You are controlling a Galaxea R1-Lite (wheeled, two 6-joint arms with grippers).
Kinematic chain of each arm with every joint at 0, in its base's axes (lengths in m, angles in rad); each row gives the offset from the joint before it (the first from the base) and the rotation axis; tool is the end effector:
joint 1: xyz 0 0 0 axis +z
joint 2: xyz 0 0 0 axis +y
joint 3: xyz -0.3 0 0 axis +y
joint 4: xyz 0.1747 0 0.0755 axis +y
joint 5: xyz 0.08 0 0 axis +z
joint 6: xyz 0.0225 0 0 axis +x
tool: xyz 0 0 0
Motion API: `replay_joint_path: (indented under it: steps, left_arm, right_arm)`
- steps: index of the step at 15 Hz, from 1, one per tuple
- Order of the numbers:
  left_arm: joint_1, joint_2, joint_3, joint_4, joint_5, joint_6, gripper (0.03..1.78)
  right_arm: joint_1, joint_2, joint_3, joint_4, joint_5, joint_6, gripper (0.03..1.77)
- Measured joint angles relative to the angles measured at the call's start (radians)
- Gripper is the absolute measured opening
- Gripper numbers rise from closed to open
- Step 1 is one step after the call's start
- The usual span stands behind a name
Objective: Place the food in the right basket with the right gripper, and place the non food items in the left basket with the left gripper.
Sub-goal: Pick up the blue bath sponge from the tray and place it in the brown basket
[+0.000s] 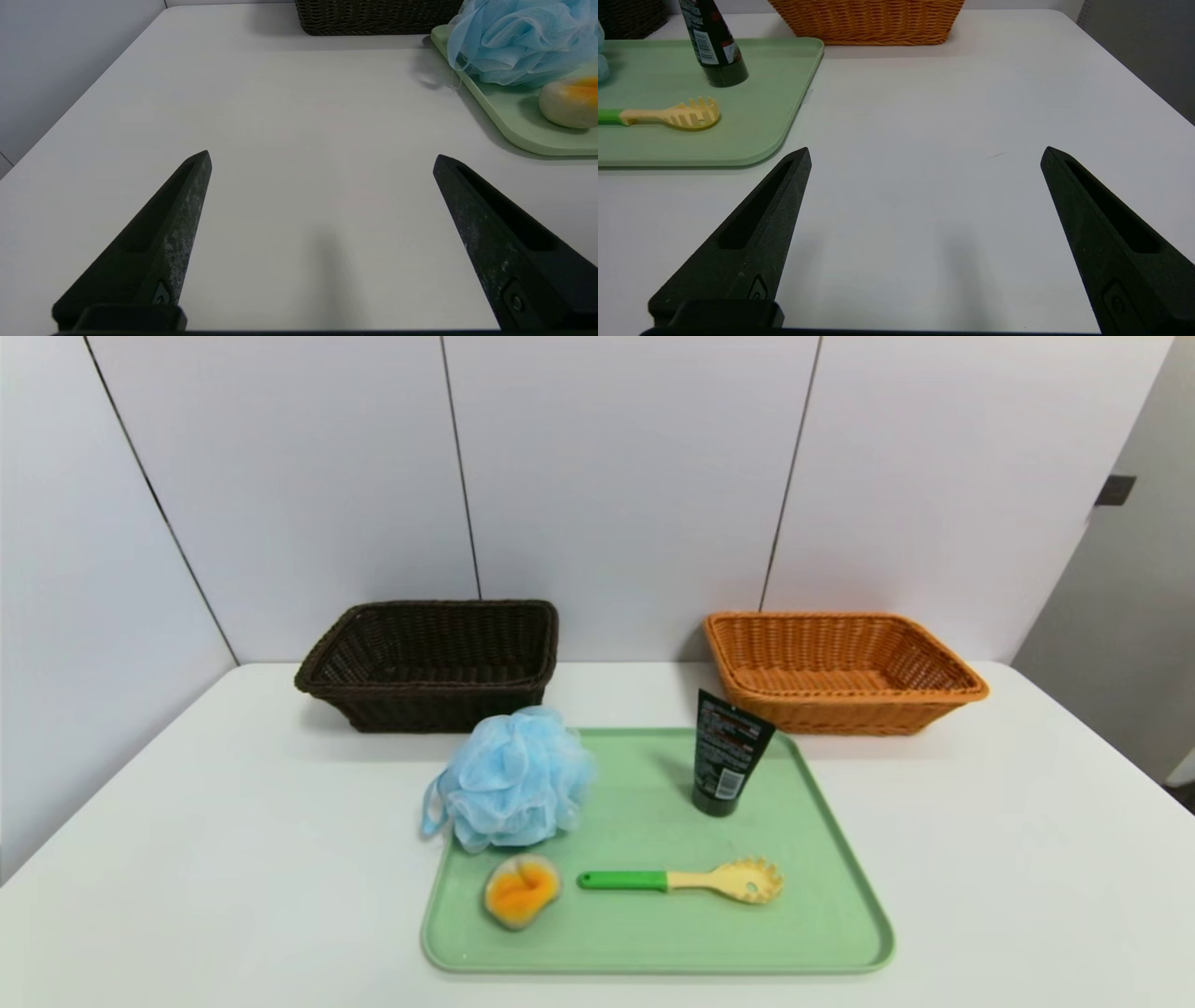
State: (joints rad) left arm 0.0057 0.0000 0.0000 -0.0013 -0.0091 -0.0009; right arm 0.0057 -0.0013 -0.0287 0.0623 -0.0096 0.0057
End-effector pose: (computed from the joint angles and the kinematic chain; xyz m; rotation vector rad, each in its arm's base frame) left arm -0.0228 -0.0003 0.0756 -0.0009 -0.0013 -0.0034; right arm -0.0252 -0.0004 0.0770 0.0055 0.0323 -0.0040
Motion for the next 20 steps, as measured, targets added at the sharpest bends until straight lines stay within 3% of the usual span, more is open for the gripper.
replay_joint_path:
  steps: [10, 12, 16, 20]
  left_arm:
    - [0.0, 0.0, -0.02, 0.016, -0.011, 0.006, 1.69]
    - [0.0, 0.001, -0.096, 0.099, -0.019, -0.002, 1.69]
    - [0.0, 0.071, -0.304, 0.367, -0.056, -0.066, 1.69]
    - [0.0, 0.301, -0.497, 0.427, -0.061, -0.097, 1.69]
  right_arm:
    - [0.0, 0.0, -0.015, 0.003, 0.0, -0.002, 1.7]
    - [0.0, 0.0, -0.074, 0.044, 0.002, 0.001, 1.7]
    - [0.0, 0.04, -0.239, 0.21, 0.02, 0.003, 1.7]
    - [0.015, 0.223, -0.405, 0.224, 0.016, 0.005, 1.7]
